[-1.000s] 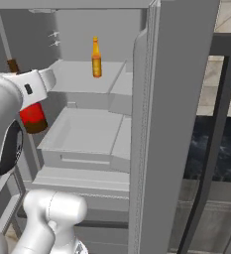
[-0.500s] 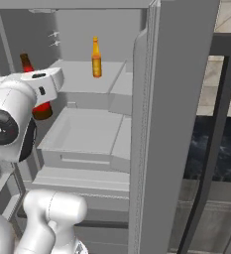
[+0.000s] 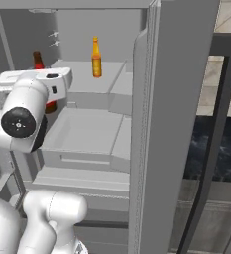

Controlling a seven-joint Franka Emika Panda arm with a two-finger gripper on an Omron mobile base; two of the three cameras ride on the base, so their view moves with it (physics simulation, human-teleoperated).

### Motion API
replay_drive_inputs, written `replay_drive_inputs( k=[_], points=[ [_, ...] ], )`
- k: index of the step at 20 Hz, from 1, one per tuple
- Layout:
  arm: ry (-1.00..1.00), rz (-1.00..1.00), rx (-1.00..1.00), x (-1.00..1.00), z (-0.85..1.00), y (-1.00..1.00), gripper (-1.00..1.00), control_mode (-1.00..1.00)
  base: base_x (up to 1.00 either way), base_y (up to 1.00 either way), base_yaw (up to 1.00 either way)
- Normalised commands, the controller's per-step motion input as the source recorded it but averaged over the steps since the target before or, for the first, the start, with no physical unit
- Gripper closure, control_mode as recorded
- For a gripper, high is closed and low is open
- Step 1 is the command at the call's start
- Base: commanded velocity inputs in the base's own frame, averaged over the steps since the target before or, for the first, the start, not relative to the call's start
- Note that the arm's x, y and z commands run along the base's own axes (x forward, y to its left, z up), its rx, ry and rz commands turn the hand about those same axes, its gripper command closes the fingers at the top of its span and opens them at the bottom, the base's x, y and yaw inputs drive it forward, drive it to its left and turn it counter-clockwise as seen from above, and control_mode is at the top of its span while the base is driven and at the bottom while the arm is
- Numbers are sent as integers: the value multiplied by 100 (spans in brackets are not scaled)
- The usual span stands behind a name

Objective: Place the beers on the top shelf of the fridge to keep them out of children's reach, and place the squash on lower shelves for easy access.

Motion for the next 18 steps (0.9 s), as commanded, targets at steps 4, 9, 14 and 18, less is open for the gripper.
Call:
replay_drive_inputs(
  k=[4,9,14,18],
  points=[
    [0,1,0,36,0,0,100,-100,0,0,0],
    [0,2,0,53,0,0,100,-100,0,0,0],
    [0,5,0,62,0,1,100,-100,0,0,0],
    [0,6,0,67,0,4,100,-100,0,0,0]
  ],
)
